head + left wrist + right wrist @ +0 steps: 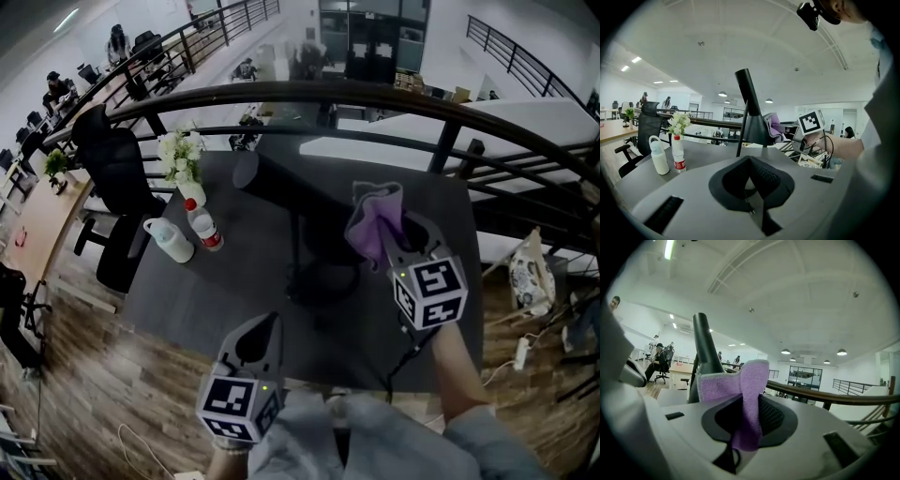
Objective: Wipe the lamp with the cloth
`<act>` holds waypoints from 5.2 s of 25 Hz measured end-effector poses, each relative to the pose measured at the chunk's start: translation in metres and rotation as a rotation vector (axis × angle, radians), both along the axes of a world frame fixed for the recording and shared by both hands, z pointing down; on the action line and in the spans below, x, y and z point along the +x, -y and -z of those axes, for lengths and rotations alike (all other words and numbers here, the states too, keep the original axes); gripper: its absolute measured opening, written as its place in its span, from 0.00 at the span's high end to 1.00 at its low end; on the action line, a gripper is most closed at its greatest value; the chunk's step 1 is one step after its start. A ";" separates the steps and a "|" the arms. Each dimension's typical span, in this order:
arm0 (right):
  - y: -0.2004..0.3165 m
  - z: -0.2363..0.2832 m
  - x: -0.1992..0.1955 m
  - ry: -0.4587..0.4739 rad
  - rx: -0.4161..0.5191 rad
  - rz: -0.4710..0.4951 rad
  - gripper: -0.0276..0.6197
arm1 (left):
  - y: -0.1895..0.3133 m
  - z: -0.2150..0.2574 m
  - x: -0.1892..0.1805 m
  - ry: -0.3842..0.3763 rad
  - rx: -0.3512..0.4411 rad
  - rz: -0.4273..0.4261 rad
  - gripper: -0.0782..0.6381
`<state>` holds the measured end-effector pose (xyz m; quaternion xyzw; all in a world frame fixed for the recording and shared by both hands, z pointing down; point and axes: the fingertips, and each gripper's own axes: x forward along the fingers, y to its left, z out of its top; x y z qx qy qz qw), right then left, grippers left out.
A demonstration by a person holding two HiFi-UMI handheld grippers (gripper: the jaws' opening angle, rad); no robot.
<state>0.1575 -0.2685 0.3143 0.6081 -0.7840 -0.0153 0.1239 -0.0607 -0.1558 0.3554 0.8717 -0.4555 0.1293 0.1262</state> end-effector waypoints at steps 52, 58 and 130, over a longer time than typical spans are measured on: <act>0.080 0.029 -0.038 -0.164 0.085 0.192 0.82 | 0.002 -0.004 -0.027 0.014 -0.008 0.077 0.88; 0.066 0.005 -0.008 -0.137 0.027 0.121 0.82 | 0.002 -0.005 -0.026 0.013 -0.009 0.064 0.88; -0.039 -0.160 -0.187 0.011 -0.258 0.407 0.82 | -0.007 -0.006 -0.087 -0.013 -0.050 0.227 0.88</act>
